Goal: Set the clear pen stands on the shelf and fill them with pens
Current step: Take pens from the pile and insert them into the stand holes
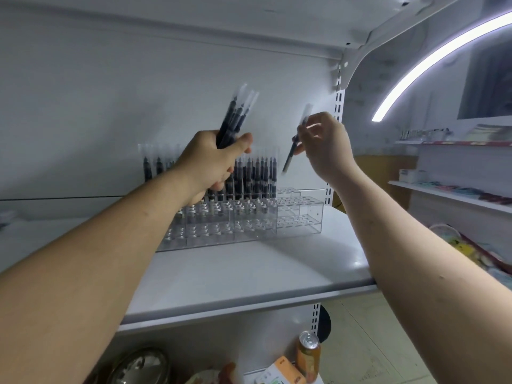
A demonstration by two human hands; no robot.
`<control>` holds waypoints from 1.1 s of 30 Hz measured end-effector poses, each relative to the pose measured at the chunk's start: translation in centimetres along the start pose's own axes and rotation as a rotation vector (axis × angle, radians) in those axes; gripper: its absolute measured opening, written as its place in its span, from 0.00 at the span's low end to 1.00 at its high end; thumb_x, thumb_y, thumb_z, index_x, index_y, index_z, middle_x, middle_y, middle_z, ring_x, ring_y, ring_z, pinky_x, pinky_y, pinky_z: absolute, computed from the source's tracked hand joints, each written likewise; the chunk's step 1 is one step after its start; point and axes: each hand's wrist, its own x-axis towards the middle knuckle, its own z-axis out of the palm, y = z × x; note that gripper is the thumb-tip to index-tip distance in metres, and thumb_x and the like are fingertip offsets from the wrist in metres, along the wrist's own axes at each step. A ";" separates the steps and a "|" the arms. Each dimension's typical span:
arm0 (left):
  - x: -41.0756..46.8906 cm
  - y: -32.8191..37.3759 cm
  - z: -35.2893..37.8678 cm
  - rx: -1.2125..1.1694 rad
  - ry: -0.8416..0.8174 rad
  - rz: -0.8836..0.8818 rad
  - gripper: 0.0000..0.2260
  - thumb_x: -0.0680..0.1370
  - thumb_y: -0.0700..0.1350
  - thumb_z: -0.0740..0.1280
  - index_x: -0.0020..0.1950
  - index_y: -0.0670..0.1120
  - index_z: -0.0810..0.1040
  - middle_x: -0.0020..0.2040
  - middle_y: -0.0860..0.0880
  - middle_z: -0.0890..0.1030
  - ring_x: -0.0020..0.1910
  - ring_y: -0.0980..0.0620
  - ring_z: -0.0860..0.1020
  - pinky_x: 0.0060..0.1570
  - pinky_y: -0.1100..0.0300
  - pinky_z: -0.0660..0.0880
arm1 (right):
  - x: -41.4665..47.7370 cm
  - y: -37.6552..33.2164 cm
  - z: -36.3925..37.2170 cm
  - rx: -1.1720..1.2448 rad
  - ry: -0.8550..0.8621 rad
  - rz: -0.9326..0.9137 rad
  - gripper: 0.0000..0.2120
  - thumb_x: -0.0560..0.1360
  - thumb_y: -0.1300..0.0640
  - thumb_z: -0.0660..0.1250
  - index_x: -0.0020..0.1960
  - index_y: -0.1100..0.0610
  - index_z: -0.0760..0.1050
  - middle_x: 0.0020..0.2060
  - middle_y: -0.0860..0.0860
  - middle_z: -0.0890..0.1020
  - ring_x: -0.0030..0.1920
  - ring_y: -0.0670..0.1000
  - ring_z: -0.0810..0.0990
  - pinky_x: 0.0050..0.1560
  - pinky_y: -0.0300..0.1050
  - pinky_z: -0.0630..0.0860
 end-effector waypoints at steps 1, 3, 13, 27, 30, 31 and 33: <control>0.1 0.0 -0.1 -0.030 0.015 -0.002 0.16 0.85 0.55 0.67 0.55 0.42 0.80 0.28 0.50 0.65 0.24 0.53 0.60 0.24 0.61 0.61 | -0.1 0.2 0.2 -0.039 -0.025 -0.002 0.05 0.85 0.58 0.64 0.58 0.59 0.74 0.45 0.52 0.86 0.37 0.47 0.87 0.37 0.37 0.79; 0.3 0.0 -0.3 -0.082 0.023 -0.018 0.17 0.85 0.57 0.66 0.55 0.42 0.79 0.30 0.50 0.64 0.24 0.52 0.58 0.25 0.61 0.58 | -0.2 0.3 0.5 -0.090 -0.062 -0.001 0.05 0.85 0.57 0.64 0.58 0.58 0.74 0.45 0.51 0.87 0.37 0.46 0.87 0.36 0.34 0.77; 0.6 -0.3 -0.2 -0.151 -0.031 -0.061 0.07 0.88 0.50 0.63 0.60 0.47 0.70 0.33 0.52 0.67 0.25 0.53 0.58 0.29 0.60 0.54 | -0.9 0.6 1.4 -0.124 -0.200 0.040 0.03 0.85 0.60 0.64 0.56 0.59 0.74 0.43 0.52 0.85 0.38 0.52 0.88 0.33 0.42 0.77; 0.0 -0.3 0.2 -0.001 -0.106 -0.010 0.09 0.87 0.45 0.64 0.63 0.44 0.81 0.44 0.48 0.77 0.29 0.54 0.68 0.26 0.60 0.63 | -1.5 1.5 1.7 -0.286 -0.421 0.121 0.10 0.85 0.58 0.66 0.63 0.61 0.76 0.42 0.51 0.87 0.41 0.46 0.87 0.52 0.60 0.84; 0.0 -0.4 0.2 0.000 -0.115 -0.018 0.09 0.87 0.45 0.64 0.63 0.45 0.82 0.45 0.47 0.78 0.30 0.54 0.69 0.27 0.61 0.64 | -1.5 1.7 1.4 -0.304 -0.445 0.127 0.08 0.83 0.58 0.68 0.60 0.60 0.79 0.43 0.52 0.88 0.45 0.53 0.88 0.54 0.63 0.84; 0.0 -0.3 0.2 -0.010 -0.117 -0.019 0.09 0.87 0.45 0.64 0.64 0.45 0.81 0.45 0.46 0.77 0.30 0.54 0.69 0.27 0.61 0.64 | -1.4 1.8 1.2 -0.321 -0.453 0.128 0.09 0.82 0.57 0.70 0.59 0.60 0.80 0.44 0.53 0.88 0.46 0.53 0.88 0.55 0.61 0.84; 0.0 -0.2 0.2 -0.039 -0.124 -0.024 0.10 0.87 0.44 0.63 0.64 0.44 0.81 0.46 0.45 0.77 0.30 0.55 0.69 0.27 0.61 0.64 | -1.1 1.8 0.9 -0.331 -0.418 0.127 0.11 0.81 0.55 0.71 0.62 0.59 0.79 0.48 0.53 0.87 0.48 0.52 0.87 0.56 0.54 0.85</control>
